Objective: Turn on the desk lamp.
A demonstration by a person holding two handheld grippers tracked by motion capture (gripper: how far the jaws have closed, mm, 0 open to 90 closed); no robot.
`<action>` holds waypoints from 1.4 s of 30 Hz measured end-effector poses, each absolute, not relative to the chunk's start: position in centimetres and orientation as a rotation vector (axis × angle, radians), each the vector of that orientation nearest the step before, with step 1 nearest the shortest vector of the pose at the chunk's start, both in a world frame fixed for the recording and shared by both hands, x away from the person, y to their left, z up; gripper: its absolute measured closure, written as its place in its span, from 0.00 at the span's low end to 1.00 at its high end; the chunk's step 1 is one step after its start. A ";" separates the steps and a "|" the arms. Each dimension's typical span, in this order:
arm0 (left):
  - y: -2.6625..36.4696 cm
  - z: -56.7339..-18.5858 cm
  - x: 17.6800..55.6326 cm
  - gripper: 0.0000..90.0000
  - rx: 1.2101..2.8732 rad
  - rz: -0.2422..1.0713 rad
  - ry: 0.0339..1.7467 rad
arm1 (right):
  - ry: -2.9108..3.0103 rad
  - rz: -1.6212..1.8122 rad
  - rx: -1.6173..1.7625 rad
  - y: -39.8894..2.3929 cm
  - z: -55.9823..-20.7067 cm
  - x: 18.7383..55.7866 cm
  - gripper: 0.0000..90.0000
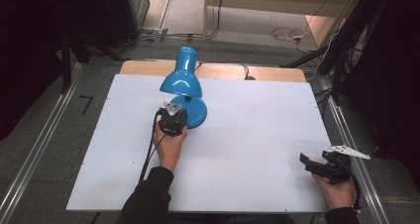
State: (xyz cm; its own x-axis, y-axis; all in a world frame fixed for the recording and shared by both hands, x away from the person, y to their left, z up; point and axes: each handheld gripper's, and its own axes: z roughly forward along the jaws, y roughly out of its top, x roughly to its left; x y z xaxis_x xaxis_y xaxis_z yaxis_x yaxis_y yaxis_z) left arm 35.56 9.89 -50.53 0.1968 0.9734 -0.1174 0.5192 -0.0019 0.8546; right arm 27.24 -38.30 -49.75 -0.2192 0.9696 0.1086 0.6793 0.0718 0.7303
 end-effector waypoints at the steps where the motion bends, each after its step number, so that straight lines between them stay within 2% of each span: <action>1: 9.9 -50.5 35.6 1.00 1.640 0.690 1.435 | 1.948 0.955 1.634 -38.3 -49.8 27.2 0.08; 42: 9.6 -50.6 35.4 1.00 1.664 0.731 1.412 | 1.951 0.954 1.634 -38.3 -49.8 27.2 0.08</action>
State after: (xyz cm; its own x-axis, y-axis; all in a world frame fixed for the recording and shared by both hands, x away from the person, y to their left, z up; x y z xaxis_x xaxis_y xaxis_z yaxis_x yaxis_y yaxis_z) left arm 35.39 9.65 -50.64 0.2041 0.9762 -0.0736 0.5029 -0.0400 0.8634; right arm 27.23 -38.26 -49.78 -0.2204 0.9694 0.1081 0.6807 0.0734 0.7289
